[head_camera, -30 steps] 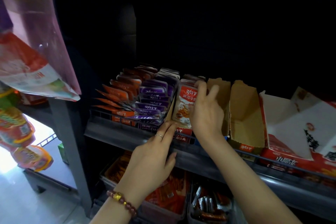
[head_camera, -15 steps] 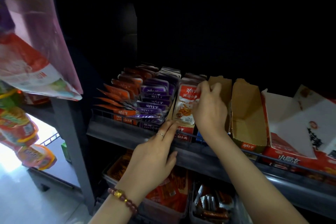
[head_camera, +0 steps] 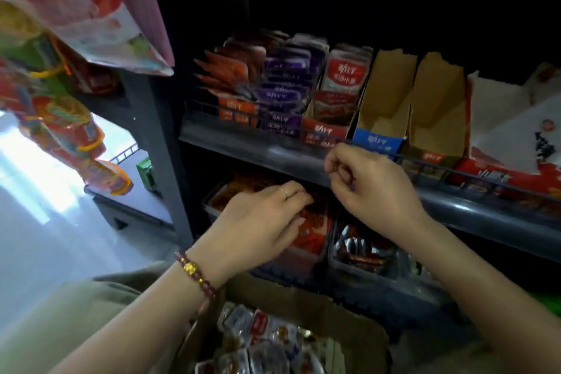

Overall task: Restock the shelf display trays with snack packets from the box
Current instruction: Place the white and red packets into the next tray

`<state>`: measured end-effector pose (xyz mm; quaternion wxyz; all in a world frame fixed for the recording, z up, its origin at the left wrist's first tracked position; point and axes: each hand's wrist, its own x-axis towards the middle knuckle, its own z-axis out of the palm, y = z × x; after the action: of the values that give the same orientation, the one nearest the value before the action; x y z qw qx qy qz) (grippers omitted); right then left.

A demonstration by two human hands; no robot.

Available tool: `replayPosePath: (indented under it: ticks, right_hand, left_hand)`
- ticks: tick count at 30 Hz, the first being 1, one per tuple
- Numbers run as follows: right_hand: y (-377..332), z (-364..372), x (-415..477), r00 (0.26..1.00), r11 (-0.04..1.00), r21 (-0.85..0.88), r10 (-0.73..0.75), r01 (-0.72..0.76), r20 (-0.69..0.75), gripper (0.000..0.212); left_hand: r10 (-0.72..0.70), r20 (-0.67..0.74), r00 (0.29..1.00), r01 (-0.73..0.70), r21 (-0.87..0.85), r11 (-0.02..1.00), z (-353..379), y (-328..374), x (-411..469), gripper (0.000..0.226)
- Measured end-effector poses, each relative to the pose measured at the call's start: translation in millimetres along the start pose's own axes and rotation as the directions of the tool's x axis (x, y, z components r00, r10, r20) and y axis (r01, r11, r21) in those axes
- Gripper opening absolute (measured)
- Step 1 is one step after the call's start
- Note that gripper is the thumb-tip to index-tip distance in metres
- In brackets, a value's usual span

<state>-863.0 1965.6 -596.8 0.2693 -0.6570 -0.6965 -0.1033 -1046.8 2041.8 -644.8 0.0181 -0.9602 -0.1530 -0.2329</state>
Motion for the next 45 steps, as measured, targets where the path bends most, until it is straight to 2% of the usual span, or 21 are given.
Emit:
replayPosePath:
  ticks: [3, 6, 9, 11, 13, 15, 18, 20, 22, 24, 26, 29, 32, 35, 37, 39, 40, 41, 43, 45]
  right_hand:
    - [-12, 25, -35, 0.984, 0.998, 0.048, -0.041, 0.033, 0.173, 0.017]
    - [-19, 63, -76, 0.901, 0.987, 0.162, -0.052, -0.021, 0.432, 0.018]
    - [-18, 120, -125, 0.752, 0.929, 0.267, 0.019, -0.257, 0.659, 0.018]
    - [-17, 163, -163, 0.628, 0.822, 0.285, 0.109, -0.493, 0.771, 0.021]
    - [-17, 203, -199, 0.485, 0.698, 0.225, 0.198, -0.680, 0.852, 0.018]
    - [-16, 239, -228, 0.369, 0.664, 0.117, 0.252, -0.739, 0.895, 0.014]
    - [-24, 286, -260, 0.286, 0.687, -0.013, 0.319, -0.727, 0.904, 0.022]
    - [-38, 309, -270, 0.295, 0.755, -0.079, 0.347, -0.651, 0.890, 0.043]
    - [-55, 327, -272, 0.349, 0.863, -0.148, 0.344, -0.482, 0.872, 0.058]
    - [-74, 344, -268, 0.402, 0.943, -0.174, 0.282, -0.284, 0.871, 0.066]
    - [-90, 362, -261, 0.393, 0.964, -0.188, 0.248, -0.186, 0.886, 0.072]
    - [-99, 383, -250, 0.365, 0.933, -0.251, 0.334, -0.257, 0.869, 0.077]
    - [-99, 387, -242, 0.340, 0.895, -0.303, 0.411, -0.328, 0.846, 0.069]
    - [-97, 383, -241, 0.414, 0.915, -0.292, 0.389, -0.279, 0.823, 0.051]
    - [-94, 377, -246, 0.434, 0.913, -0.233, 0.369, -0.335, 0.822, 0.034]
    - [-89, 368, -251, 0.421, 0.831, -0.164, 0.428, -0.532, 0.800, 0.029]
    - [-87, 362, -251, 0.370, 0.738, -0.136, 0.478, -0.661, 0.796, 0.030]
    - [-86, 353, -249, 0.299, 0.603, -0.092, 0.516, -0.793, 0.803, 0.032]
    - [-87, 334, -244, 0.169, 0.267, 0.029, 0.518, -0.963, 0.838, 0.033]
    - [-90, 309, -239, 0.129, 0.054, 0.117, 0.435, -0.992, 0.891, 0.029]
  left_hand:
    - [0.004, 0.150, 0.989, -0.004, 0.001, 1.000, 7, -4, -36, 0.039]
    - [0.010, 0.298, 0.955, -0.002, -0.026, 1.000, 24, -8, -77, 0.043]
    - [0.005, 0.408, 0.913, -0.003, -0.006, 1.000, 46, -11, -123, 0.038]
    - [-0.022, 0.486, 0.873, 0.038, -0.022, 0.999, 62, -13, -155, 0.031]
    - [-0.066, 0.572, 0.817, 0.089, -0.013, 0.996, 76, -15, -183, 0.022]
    - [-0.130, 0.671, 0.730, 0.163, 0.014, 0.986, 82, -17, -204, 0.023]
    - [-0.181, 0.766, 0.617, 0.185, 0.082, 0.979, 92, -23, -220, 0.027]
    - [-0.210, 0.784, 0.584, 0.195, 0.116, 0.974, 100, -29, -226, 0.026]
    - [-0.206, 0.769, 0.604, 0.197, 0.107, 0.975, 112, -34, -231, 0.025]
    - [-0.183, 0.755, 0.630, 0.210, 0.062, 0.976, 119, -37, -234, 0.022]
    - [-0.151, 0.740, 0.655, 0.222, 0.003, 0.975, 124, -36, -239, 0.019]
    - [-0.124, 0.726, 0.676, 0.217, -0.035, 0.976, 130, -37, -247, 0.018]
    - [-0.104, 0.727, 0.679, 0.218, -0.063, 0.974, 135, -40, -253, 0.021]
    - [-0.114, 0.737, 0.666, 0.228, -0.056, 0.972, 137, -39, -251, 0.026]
    - [-0.159, 0.723, 0.673, 0.260, -0.029, 0.965, 137, -35, -246, 0.027]
    - [-0.216, 0.697, 0.683, 0.336, -0.037, 0.941, 134, -29, -240, 0.026]
    - [-0.241, 0.700, 0.673, 0.393, -0.062, 0.918, 133, -25, -238, 0.024]
    - [-0.272, 0.713, 0.646, 0.484, -0.108, 0.868, 132, -20, -238, 0.022]
    - [-0.312, 0.764, 0.565, 0.690, -0.231, 0.686, 137, -11, -241, 0.020]
    - [-0.281, 0.831, 0.480, 0.800, -0.284, 0.528, 146, -4, -248, 0.028]
